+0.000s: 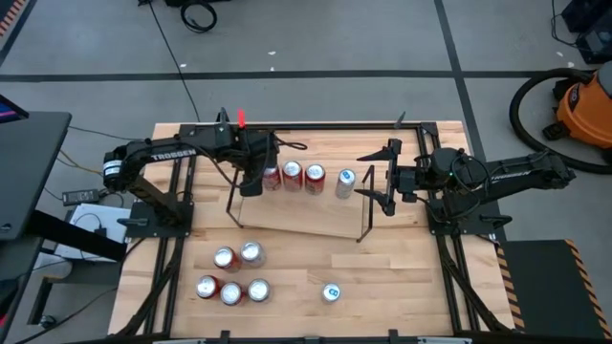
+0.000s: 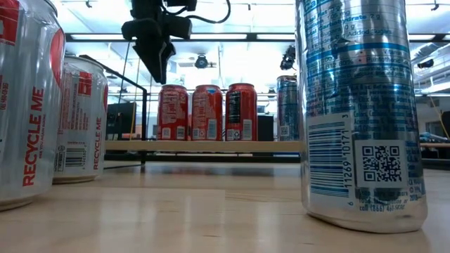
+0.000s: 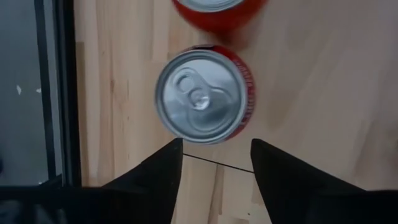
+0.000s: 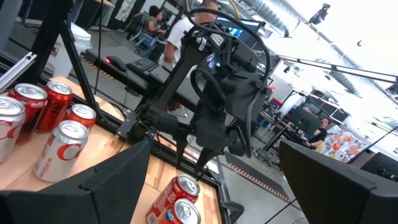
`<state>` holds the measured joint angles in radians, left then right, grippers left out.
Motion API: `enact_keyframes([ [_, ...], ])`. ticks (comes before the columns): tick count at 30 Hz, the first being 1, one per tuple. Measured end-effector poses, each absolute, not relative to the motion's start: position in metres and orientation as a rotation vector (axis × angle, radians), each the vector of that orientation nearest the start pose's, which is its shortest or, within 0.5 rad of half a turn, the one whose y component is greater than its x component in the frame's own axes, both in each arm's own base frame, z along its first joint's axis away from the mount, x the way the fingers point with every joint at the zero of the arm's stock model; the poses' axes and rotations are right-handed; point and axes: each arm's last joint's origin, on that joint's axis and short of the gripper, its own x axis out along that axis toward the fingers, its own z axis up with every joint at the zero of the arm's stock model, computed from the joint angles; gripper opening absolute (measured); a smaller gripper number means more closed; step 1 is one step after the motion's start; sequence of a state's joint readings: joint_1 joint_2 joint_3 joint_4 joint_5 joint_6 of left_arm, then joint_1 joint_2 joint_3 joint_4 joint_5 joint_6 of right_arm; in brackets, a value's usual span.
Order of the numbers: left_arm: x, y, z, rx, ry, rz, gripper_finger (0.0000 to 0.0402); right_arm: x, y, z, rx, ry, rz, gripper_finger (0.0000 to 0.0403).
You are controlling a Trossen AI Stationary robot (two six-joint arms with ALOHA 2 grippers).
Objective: Place canned beverage on shelf
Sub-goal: Adjust the red-white soda can on the shelf
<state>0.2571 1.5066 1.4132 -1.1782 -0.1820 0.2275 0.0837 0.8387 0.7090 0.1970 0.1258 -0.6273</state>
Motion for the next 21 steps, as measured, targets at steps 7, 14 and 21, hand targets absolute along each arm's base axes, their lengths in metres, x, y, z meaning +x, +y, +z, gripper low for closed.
enact_keyframes([
  [7, 0.267, 0.087, 0.312, 0.084, 1.316, 0.29, 0.0194, 0.19, 0.012, 0.334, -0.62, -0.049, -0.066, 0.0368],
  [14, 0.27, 0.092, 0.301, 0.071, 1.395, 0.276, 0.0194, 0.19, 0.012, 0.334, -0.62, -0.049, -0.066, 0.0368],
  [21, 0.28, 0.096, 0.285, 0.108, 1.46, 0.227, 0.0194, 0.19, 0.012, 0.334, -0.621, -0.047, -0.065, 0.0368],
])
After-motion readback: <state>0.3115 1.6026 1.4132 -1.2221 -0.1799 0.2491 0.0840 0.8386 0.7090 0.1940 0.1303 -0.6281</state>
